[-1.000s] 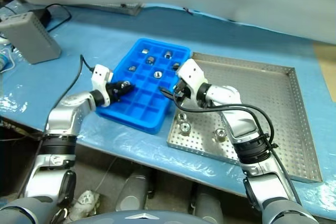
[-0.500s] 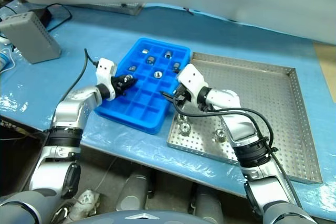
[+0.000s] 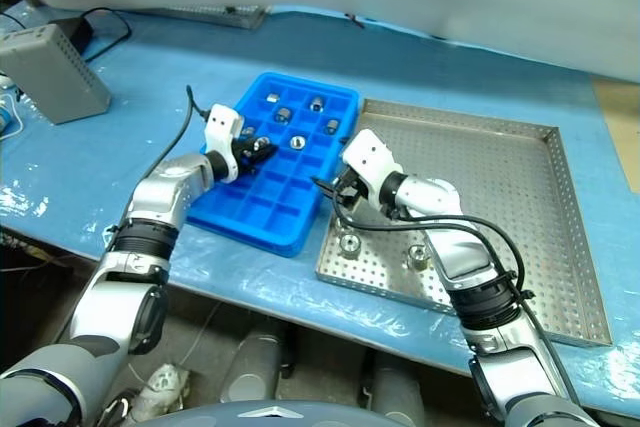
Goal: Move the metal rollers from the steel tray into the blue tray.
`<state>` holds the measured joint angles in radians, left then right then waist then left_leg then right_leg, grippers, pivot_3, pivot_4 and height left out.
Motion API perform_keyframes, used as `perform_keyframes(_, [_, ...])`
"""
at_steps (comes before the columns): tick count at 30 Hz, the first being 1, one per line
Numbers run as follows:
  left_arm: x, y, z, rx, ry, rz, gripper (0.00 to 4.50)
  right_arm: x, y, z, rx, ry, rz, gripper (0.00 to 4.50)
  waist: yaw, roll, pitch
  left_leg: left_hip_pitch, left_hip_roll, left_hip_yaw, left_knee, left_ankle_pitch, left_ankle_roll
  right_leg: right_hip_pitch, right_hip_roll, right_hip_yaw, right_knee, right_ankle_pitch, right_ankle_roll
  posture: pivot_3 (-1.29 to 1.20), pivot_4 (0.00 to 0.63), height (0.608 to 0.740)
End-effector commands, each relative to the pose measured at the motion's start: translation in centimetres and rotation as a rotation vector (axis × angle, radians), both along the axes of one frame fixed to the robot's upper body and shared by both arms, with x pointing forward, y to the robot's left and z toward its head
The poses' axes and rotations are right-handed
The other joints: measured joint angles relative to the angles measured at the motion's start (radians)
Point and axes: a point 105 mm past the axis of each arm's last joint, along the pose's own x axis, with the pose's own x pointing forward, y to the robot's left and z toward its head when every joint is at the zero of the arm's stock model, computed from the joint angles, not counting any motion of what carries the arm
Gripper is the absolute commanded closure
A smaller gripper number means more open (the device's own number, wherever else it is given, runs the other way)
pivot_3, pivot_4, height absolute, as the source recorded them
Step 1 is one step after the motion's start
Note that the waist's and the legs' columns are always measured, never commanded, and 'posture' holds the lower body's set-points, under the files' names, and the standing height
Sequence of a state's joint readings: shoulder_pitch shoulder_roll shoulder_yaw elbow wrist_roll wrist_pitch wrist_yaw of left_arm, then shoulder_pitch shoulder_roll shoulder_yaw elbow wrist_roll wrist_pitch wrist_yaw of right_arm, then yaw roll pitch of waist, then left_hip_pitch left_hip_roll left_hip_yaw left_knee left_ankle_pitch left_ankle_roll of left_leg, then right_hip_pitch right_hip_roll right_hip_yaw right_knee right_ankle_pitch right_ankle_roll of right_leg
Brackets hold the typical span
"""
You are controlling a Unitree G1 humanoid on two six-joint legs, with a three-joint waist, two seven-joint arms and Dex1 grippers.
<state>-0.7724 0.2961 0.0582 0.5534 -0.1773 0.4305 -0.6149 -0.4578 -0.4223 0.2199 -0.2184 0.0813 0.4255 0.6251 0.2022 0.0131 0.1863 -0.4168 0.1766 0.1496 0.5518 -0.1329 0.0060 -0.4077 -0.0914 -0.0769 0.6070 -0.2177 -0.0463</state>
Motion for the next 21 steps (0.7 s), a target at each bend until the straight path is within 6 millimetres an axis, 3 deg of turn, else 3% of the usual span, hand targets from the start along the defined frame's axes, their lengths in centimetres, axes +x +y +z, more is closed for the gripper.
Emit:
perform_keyframes(1, [0.4, 0.4, 1.7, -0.006, -0.061, 0.004, 2.76, -0.4, -0.1, 1.3, -0.001, -0.059, 0.001, 0.00, 0.000, 0.000, 0.000, 0.000, 0.000, 0.000, 0.000, 0.000, 0.000, 0.000, 0.000, 0.000, 0.000, 0.000, 0.000, 0.26, 0.150, 0.740])
perform_keyframes(10, [0.1, 0.8, 1.1, -0.001, -0.047, 0.008, 2.76, -0.3, -0.2, 1.1, -0.016, -0.061, -0.002, 0.00, -0.001, 0.000, 0.000, 0.000, 0.000, 0.000, 0.000, 0.000, 0.000, 0.000, 0.000, 0.000, 0.000, 0.000, 0.000, 0.25, 0.150, 0.740])
perform_keyframes(18, [-0.5, 0.2, 1.9, -0.012, -0.058, -0.052, 0.19, -0.3, -0.3, 1.0, -0.017, -0.061, -0.005, 0.00, -0.001, 0.000, 0.000, 0.001, 0.000, 0.000, 0.000, 0.000, 0.000, 0.001, 0.000, 0.000, 0.001, 0.000, 0.000, 0.25, 0.150, 0.740])
perform_keyframes(21, [0.0, 0.4, 3.0, -0.013, -0.084, -0.053, 0.19, -0.2, -0.5, 1.0, -0.020, -0.064, -0.014, 0.00, -0.001, 0.000, 0.000, 0.001, 0.001, 0.000, 0.000, 0.000, -0.001, 0.001, 0.000, 0.000, 0.001, 0.000, 0.000, 0.24, 0.150, 0.740])
